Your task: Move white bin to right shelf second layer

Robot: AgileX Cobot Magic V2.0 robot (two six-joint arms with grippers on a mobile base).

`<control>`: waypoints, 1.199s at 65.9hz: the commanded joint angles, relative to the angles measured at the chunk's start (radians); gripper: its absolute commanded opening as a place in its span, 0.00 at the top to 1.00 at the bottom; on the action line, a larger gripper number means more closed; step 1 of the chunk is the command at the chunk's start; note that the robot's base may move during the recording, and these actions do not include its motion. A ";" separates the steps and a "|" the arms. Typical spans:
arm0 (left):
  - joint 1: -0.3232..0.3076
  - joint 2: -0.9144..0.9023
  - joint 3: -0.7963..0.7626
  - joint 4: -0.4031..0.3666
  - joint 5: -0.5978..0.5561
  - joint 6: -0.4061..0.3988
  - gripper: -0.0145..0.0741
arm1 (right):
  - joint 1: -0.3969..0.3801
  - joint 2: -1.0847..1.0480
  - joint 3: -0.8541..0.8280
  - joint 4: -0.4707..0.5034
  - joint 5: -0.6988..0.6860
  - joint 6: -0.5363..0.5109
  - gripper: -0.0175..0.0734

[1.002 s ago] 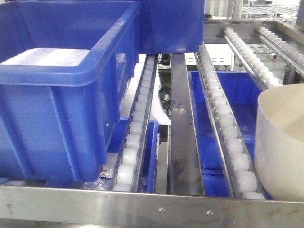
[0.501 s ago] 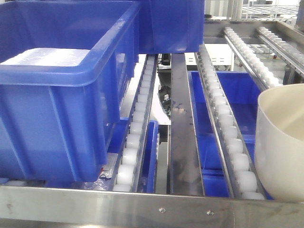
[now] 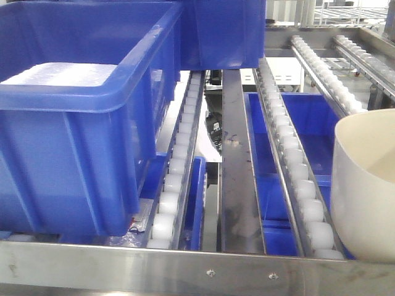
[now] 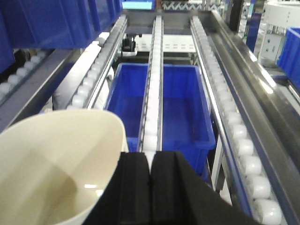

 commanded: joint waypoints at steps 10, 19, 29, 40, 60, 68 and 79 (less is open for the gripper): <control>-0.004 -0.015 0.037 0.000 -0.087 -0.005 0.74 | 0.008 -0.023 -0.017 -0.009 -0.092 -0.010 0.75; -0.004 -0.015 0.037 0.000 -0.087 -0.005 0.74 | 0.008 -0.023 -0.017 -0.009 -0.092 -0.010 0.75; -0.004 -0.015 0.037 0.000 -0.087 -0.005 0.74 | 0.008 -0.022 -0.017 -0.009 -0.089 -0.010 0.75; -0.004 -0.015 0.037 0.000 -0.087 -0.005 0.74 | 0.008 -0.022 -0.017 -0.009 -0.088 -0.010 0.75; -0.004 -0.015 0.037 0.000 -0.087 -0.005 0.74 | 0.008 -0.022 -0.017 -0.009 -0.087 -0.010 0.75; -0.004 -0.015 0.037 0.000 -0.087 -0.005 0.74 | 0.008 -0.022 -0.017 -0.009 -0.087 -0.010 0.75; -0.004 -0.015 0.037 0.000 -0.087 -0.005 0.74 | 0.008 -0.022 -0.017 -0.009 -0.087 -0.010 0.75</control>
